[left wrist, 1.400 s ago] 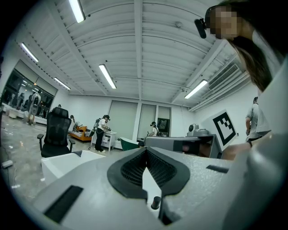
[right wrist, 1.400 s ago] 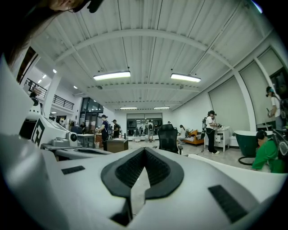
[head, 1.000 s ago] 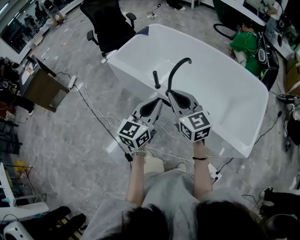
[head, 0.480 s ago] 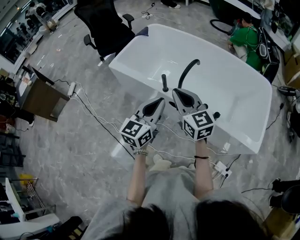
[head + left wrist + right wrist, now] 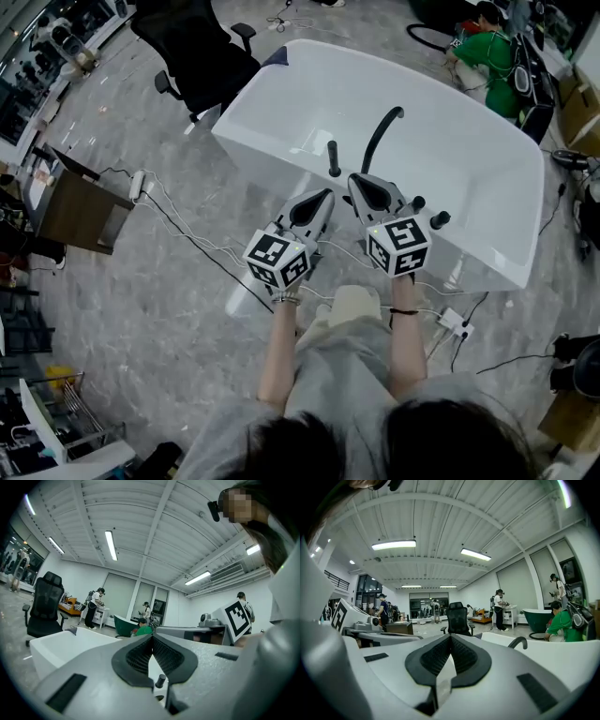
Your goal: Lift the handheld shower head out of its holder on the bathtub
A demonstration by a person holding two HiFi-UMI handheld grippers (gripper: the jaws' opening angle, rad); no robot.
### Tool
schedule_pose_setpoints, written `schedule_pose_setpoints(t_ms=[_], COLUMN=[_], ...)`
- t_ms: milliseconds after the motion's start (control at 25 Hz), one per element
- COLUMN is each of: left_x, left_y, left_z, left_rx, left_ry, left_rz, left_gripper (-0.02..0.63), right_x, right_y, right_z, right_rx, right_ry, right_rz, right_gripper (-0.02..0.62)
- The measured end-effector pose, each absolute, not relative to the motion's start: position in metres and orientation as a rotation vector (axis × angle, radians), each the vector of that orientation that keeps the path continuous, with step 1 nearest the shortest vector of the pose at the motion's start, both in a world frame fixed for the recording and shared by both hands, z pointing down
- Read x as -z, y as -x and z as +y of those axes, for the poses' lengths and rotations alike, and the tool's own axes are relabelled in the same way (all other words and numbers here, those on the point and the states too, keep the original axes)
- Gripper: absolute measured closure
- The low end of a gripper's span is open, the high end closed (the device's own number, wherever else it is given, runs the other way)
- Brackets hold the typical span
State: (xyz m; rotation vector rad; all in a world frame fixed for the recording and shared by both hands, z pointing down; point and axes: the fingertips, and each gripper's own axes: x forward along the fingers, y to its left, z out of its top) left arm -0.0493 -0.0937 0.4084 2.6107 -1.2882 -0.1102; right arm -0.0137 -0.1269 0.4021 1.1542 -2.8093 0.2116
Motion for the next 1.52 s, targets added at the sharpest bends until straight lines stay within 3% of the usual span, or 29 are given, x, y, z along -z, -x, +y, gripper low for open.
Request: schedule_pose_setpoints(t_ms=[680,1520], left_x=[-0.458,-0.575], left_y=[0.066,0.102], left_z=[-0.173,-0.260], left_rx=[0.069,-0.025], left_ry=[-2.536,-2.319], left_rz=[-1.204,-1.146], left_gripper=[0.601,0.601], right_x=[-0.459,-0.591], right_y=[0.036,0.062], right_z=[-0.207,-0.280], right_rx=[-0.379,-0.660], right_ry=[-1.212,-1.225], right_rz=[-2.719,-2.499], right_gripper=[0.595,0.594])
